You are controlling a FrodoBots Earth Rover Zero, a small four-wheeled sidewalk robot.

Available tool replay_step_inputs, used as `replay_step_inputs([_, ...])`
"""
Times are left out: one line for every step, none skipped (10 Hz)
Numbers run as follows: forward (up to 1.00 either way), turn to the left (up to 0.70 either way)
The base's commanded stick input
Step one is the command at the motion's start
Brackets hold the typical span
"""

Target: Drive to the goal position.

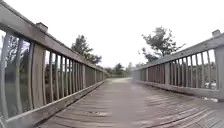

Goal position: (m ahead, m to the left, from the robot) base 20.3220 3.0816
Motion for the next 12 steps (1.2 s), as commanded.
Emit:
replay_step_inputs([0.45,0.00])
replay_step_inputs([0.45,0.00])
replay_step_inputs([0.45,0.00])
replay_step_inputs([0.45,0.00])
replay_step_inputs([0.45,0.00])
replay_step_inputs([0.45,0.00])
replay_step_inputs([0.45,0.00])
replay_step_inputs([0.45,0.00])
replay_step_inputs([0.45,0.00])
replay_step_inputs([0.45,0.00])
replay_step_inputs([0.45,0.00])
replay_step_inputs([0.45,0.00])
